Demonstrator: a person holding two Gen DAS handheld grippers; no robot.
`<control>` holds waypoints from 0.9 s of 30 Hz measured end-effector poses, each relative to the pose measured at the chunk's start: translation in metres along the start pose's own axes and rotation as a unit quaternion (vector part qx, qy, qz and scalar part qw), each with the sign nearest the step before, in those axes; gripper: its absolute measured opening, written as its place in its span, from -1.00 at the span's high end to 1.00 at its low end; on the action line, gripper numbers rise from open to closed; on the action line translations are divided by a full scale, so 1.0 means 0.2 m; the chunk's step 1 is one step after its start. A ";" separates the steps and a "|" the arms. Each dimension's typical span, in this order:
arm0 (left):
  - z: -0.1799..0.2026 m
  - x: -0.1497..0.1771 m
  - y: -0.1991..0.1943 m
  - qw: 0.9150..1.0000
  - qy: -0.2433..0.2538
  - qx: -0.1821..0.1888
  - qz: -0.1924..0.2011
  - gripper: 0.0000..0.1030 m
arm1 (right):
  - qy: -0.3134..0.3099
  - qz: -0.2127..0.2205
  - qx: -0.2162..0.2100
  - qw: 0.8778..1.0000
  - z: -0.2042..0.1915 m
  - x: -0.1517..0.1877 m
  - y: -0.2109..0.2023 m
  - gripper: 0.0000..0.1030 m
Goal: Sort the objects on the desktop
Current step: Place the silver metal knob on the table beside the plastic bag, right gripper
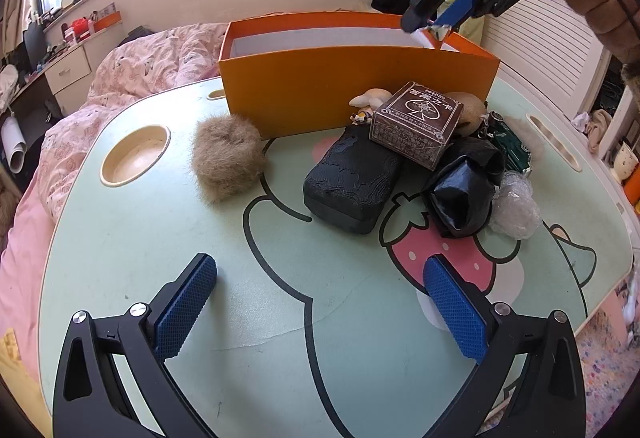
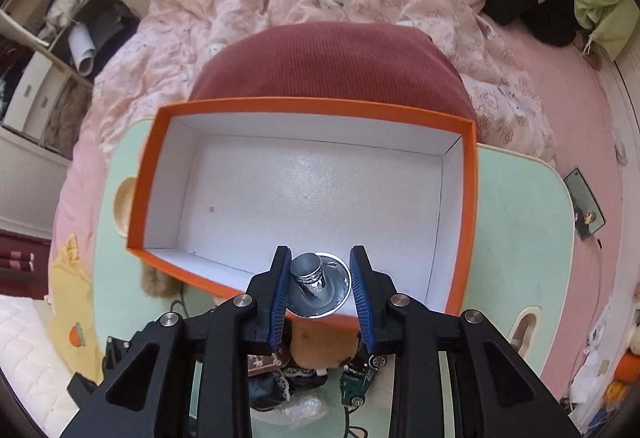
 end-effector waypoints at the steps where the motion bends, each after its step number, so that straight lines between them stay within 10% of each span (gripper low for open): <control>1: 0.00 0.00 0.00 1.000 0.001 0.000 0.000 -0.99 | -0.002 0.013 -0.007 1.000 -0.01 0.02 -0.05 0.44; 13: 0.00 0.00 0.00 1.000 0.004 0.003 -0.001 -0.99 | -0.016 0.053 -0.016 0.998 -0.10 0.31 0.09 0.42; 27: 0.01 0.00 0.00 1.000 0.008 0.007 -0.001 -0.99 | 0.000 0.263 0.001 0.965 0.00 0.54 -0.15 -0.47</control>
Point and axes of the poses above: each gripper's, at about its wrist camera, not at the fingertips, and y roughly the way its jaws point, z to its right, x to its underside, the point moved 10 cm from there along y, roughly the way its jaws point, and after that the axes turned 11 degrees about x, right-handed, at the moved point
